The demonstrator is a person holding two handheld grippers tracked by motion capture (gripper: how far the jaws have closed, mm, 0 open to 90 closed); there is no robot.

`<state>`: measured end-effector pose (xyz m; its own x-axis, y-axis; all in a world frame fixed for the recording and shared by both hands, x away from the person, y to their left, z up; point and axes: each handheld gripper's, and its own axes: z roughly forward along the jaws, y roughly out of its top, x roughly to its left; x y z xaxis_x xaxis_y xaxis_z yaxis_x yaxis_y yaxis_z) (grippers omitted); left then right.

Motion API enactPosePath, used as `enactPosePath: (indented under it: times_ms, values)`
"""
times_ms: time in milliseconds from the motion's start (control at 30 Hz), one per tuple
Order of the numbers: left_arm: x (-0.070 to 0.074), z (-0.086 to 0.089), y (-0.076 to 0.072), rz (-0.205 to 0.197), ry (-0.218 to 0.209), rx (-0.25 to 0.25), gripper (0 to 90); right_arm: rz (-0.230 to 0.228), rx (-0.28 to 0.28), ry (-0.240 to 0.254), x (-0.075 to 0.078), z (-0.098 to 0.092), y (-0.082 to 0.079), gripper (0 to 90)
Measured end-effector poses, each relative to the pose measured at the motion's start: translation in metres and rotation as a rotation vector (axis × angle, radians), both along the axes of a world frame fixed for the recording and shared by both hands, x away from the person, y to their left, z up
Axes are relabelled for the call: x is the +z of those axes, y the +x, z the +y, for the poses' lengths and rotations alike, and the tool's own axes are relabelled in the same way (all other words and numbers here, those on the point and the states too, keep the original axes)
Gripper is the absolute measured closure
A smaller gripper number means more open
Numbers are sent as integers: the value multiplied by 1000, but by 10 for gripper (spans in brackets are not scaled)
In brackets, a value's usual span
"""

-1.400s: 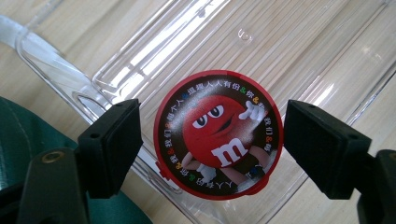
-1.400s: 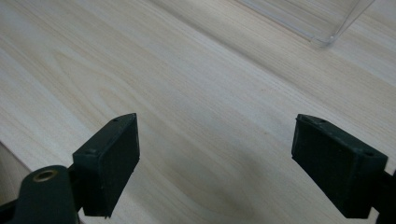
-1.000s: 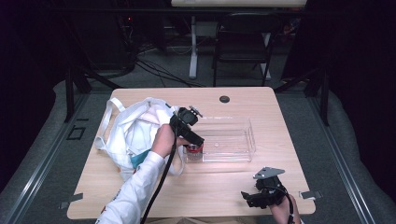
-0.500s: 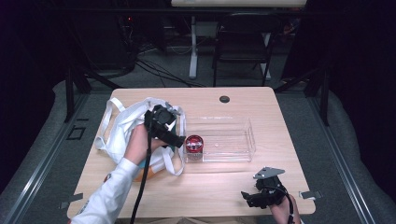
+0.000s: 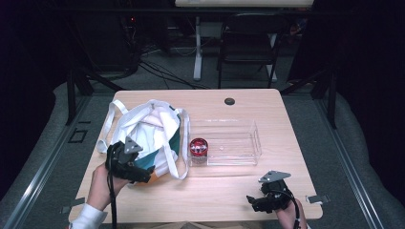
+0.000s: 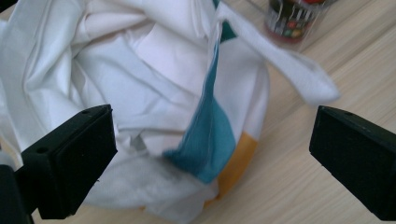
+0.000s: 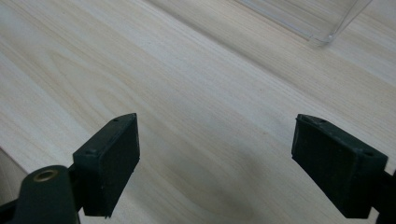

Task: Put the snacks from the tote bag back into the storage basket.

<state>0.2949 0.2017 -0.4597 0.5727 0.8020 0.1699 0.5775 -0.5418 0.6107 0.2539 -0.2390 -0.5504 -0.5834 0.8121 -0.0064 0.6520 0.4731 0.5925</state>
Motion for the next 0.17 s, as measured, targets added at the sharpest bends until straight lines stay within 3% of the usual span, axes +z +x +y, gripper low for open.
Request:
enactPosePath:
  times_ms: [167]
  values:
    - [-12, 13, -11, 2, -29, 4, 7, 2, -2, -2, 0, 2, 0, 147]
